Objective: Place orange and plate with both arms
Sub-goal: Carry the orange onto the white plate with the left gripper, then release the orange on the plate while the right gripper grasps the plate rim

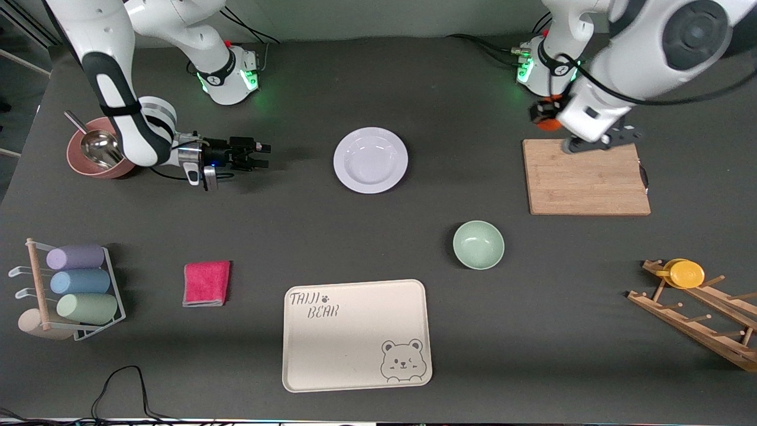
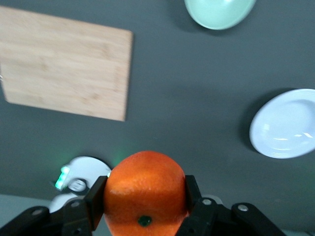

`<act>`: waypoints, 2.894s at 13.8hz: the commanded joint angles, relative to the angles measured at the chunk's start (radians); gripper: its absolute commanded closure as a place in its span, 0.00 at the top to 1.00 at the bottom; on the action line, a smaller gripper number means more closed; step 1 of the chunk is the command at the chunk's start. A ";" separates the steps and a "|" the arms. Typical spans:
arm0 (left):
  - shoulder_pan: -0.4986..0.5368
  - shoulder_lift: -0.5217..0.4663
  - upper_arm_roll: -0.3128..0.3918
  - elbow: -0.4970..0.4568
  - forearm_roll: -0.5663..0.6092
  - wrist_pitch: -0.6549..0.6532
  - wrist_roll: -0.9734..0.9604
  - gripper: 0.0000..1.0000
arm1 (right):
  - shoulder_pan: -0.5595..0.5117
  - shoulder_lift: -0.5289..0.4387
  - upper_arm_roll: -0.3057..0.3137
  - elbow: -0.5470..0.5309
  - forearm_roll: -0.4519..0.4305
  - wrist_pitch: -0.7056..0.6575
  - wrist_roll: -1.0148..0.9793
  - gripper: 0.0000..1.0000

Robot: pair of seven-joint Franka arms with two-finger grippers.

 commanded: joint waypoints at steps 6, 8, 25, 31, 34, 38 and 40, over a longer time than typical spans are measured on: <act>-0.027 0.189 -0.402 0.060 -0.055 0.328 -0.531 0.13 | 0.008 0.154 -0.003 0.025 0.091 -0.041 -0.083 1.00; -0.108 0.272 -0.405 0.062 0.020 0.436 -0.632 0.13 | 0.008 0.169 -0.001 0.026 0.091 -0.040 -0.082 1.00; -0.527 0.910 -0.232 0.243 0.602 0.844 -1.050 0.16 | 0.008 0.183 0.002 0.032 0.091 -0.040 -0.083 0.35; -0.526 0.903 -0.232 0.240 0.614 0.826 -1.018 1.00 | 0.008 0.224 0.003 0.052 0.091 -0.043 -0.123 0.35; -0.500 0.880 -0.235 0.241 0.603 0.802 -0.983 1.00 | 0.008 0.226 0.003 0.052 0.091 -0.044 -0.123 0.35; -0.333 0.817 -0.327 0.243 0.547 0.688 -0.848 1.00 | 0.009 0.226 0.017 0.055 0.104 -0.043 -0.120 0.35; -0.177 0.769 -0.426 0.243 0.505 0.592 -0.756 1.00 | 0.025 0.226 0.054 0.055 0.170 -0.043 -0.120 0.35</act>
